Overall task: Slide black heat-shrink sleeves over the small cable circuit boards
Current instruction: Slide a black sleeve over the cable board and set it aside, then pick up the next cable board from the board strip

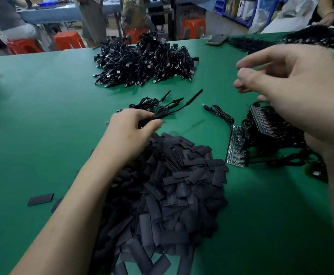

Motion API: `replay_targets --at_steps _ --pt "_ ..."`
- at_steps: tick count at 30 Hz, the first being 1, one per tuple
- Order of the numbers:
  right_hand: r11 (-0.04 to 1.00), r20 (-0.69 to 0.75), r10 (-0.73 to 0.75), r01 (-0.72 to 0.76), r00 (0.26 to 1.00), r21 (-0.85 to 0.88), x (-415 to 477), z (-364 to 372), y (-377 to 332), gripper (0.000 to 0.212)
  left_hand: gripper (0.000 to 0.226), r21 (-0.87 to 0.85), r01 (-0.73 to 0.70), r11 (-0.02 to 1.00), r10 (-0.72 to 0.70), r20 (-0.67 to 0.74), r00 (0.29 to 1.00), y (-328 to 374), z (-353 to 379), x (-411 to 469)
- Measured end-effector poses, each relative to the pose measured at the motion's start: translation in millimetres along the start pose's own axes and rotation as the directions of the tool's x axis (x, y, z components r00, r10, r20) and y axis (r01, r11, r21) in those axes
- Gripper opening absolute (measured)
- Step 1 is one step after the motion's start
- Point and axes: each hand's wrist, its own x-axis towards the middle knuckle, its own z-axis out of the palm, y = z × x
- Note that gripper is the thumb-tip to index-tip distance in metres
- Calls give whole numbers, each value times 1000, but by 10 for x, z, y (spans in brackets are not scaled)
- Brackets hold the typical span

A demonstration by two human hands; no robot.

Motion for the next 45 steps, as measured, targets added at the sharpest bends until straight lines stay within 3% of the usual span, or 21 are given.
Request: replay_targets --at_steps 4,8,12,14,18,22,24,30,37,42,45 --pt "1000 31 -3 4 1000 -16 -1 -34 1 7 31 106 76 991 -65 -103 993 -153 46 339" --pt "1000 17 -15 15 1000 -20 19 -112 26 5 54 242 116 963 -109 -42 993 -289 104 556" --pt "998 -40 8 -10 999 -64 64 -227 105 8 62 361 43 932 -13 -83 996 -202 139 515" --pt "996 -70 21 -26 997 -82 83 -285 149 10 51 299 -49 953 69 -54 996 38 260 449" --pt "993 -115 -3 -11 993 -118 105 -363 206 13 27 64 -227 972 216 149 965 699 747 309" --pt "974 -61 0 -14 998 -227 148 -343 256 15 42 -67 -136 988 150 321 935 1200 1272 337" --pt "958 7 35 -31 999 -284 166 -317 284 18 53 -67 -58 996 76 316 946 1329 1406 378" --pt "885 99 129 -70 987 -460 185 -312 334 28 44 -159 76 984 -40 216 975 1494 1465 427" --pt "859 122 181 -97 976 -503 165 -348 355 28 37 -267 -3 964 58 200 978 1606 1458 382" --pt "885 92 98 -44 991 -463 169 -391 316 30 45 -616 77 784 7 133 991 1643 1418 358" --pt "893 -15 -14 6 1000 -450 175 -436 307 30 23 -708 49 704 5 74 997 1728 1152 373"
